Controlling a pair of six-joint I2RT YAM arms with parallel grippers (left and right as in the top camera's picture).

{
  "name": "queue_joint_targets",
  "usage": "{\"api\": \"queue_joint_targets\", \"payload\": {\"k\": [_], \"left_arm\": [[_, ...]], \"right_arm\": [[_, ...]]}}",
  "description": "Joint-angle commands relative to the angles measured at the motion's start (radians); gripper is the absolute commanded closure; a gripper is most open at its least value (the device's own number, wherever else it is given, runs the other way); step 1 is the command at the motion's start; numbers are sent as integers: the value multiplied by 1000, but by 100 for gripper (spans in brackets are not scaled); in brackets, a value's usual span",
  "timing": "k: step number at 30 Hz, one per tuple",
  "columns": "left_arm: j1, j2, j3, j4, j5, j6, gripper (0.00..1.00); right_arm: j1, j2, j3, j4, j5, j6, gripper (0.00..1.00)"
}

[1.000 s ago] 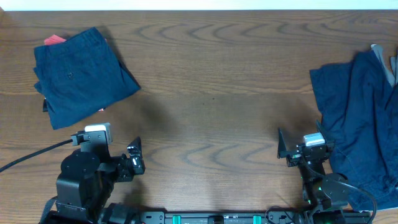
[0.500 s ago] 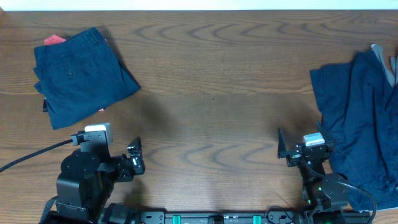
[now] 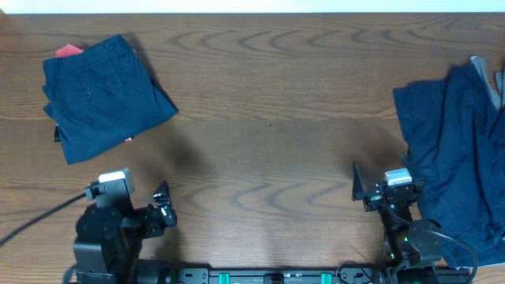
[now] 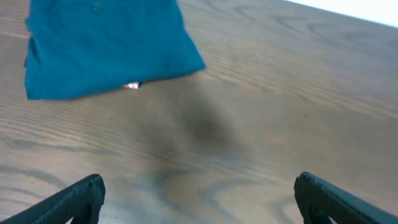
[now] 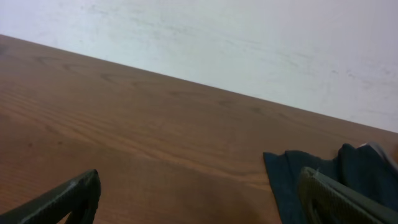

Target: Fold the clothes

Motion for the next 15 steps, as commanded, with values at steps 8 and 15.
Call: {"api": "queue_joint_targets", "payload": {"k": [8,15], "left_arm": [[95,-312,-452,375,23,12,2],[111,-342,-640,692,25,17,2]], "right_arm": [[7,-4,-1,-4,6,-8,1],[7,-4,-1,-4,6,-8,1]]}}
